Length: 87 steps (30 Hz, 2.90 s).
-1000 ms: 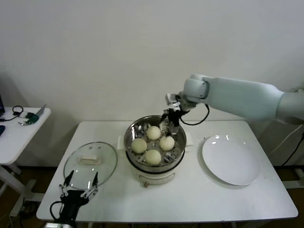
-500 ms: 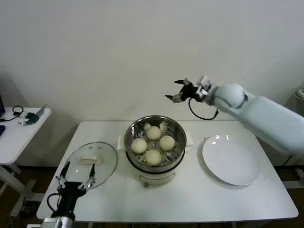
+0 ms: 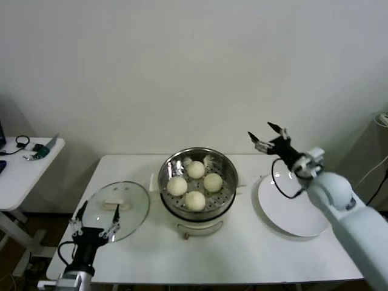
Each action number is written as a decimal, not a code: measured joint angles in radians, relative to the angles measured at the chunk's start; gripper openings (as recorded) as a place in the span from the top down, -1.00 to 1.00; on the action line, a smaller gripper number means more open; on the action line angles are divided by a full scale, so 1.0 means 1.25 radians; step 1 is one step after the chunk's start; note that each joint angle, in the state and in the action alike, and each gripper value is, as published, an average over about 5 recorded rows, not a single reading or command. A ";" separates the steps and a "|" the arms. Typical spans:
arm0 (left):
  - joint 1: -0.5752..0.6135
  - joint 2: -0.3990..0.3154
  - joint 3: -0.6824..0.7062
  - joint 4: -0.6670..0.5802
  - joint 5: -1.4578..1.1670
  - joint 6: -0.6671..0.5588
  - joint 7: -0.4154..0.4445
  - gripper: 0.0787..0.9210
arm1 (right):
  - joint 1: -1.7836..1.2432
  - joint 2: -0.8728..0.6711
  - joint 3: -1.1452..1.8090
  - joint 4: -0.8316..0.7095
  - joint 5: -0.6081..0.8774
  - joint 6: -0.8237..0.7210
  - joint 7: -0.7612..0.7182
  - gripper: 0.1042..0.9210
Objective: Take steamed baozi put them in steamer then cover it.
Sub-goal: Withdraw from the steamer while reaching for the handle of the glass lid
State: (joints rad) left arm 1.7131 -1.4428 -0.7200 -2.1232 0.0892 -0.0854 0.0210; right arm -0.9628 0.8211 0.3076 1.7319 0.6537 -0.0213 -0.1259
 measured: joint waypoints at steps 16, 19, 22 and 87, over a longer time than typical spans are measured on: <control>-0.061 0.120 -0.014 0.152 0.462 -0.033 -0.173 -0.77 | -0.508 0.278 0.192 0.035 -0.164 0.237 0.000 -0.76; -0.077 0.133 -0.009 0.202 0.562 -0.028 -0.215 -0.77 | -0.537 0.315 0.197 0.033 -0.183 0.262 0.007 -0.76; -0.098 0.143 -0.003 0.254 0.651 -0.025 -0.248 -0.77 | -0.559 0.348 0.196 0.028 -0.199 0.284 0.015 -0.76; -0.427 0.118 0.070 0.718 1.027 -0.026 -0.333 0.42 | -0.617 0.475 0.213 0.002 -0.262 0.362 0.054 -0.76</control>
State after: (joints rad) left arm 1.1800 -1.2948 -0.6330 -1.2260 1.3729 -0.1174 -0.3956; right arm -1.7336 1.4144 0.5738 1.7347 0.3257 0.4315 -0.0584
